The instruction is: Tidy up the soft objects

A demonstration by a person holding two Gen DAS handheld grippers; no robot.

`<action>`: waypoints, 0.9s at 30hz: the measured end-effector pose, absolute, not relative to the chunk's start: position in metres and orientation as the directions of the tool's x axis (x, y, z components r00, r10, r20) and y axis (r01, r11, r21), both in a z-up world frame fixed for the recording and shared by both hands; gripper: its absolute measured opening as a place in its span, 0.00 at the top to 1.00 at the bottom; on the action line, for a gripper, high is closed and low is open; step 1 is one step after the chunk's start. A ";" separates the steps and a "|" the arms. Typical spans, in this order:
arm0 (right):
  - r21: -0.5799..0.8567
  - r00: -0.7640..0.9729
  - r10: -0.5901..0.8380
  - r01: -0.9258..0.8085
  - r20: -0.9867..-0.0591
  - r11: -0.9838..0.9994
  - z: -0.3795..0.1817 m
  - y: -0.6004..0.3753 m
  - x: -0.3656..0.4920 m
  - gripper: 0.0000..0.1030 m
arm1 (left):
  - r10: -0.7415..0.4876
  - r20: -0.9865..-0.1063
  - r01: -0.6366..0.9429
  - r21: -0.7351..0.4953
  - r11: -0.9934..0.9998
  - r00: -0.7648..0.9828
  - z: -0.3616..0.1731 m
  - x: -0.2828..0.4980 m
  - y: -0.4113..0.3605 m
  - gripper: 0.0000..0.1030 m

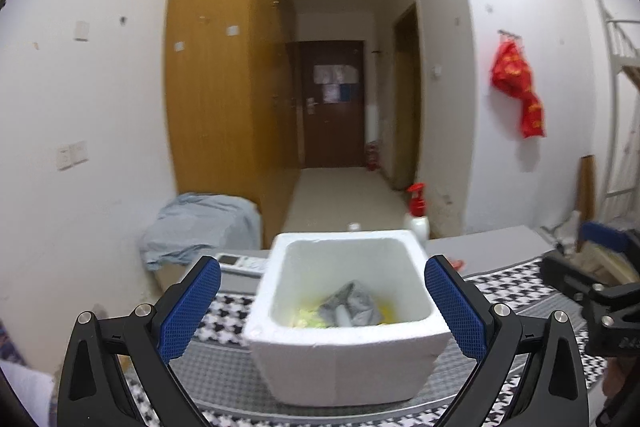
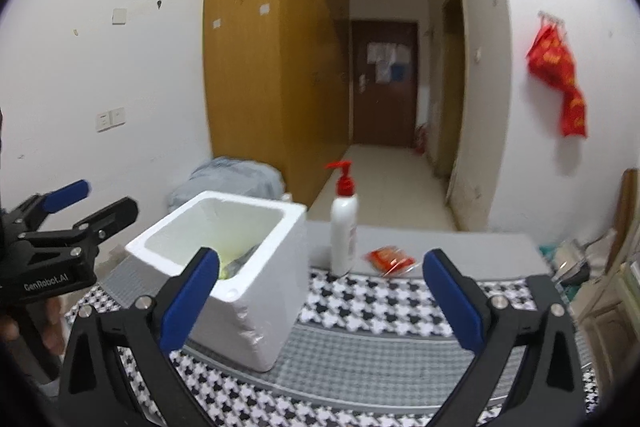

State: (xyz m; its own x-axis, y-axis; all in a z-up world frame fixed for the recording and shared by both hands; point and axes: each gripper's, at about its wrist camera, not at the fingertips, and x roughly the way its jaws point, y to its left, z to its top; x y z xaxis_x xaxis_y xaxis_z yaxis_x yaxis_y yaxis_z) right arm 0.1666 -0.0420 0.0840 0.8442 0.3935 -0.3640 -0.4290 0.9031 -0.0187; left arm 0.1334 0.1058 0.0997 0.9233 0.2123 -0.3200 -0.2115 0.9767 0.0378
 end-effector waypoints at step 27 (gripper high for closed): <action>0.016 0.855 0.414 -0.431 -0.313 0.902 0.085 -0.063 0.087 0.00 | 0.153 -0.243 -0.144 0.054 0.988 0.958 0.096 0.052 0.074 0.01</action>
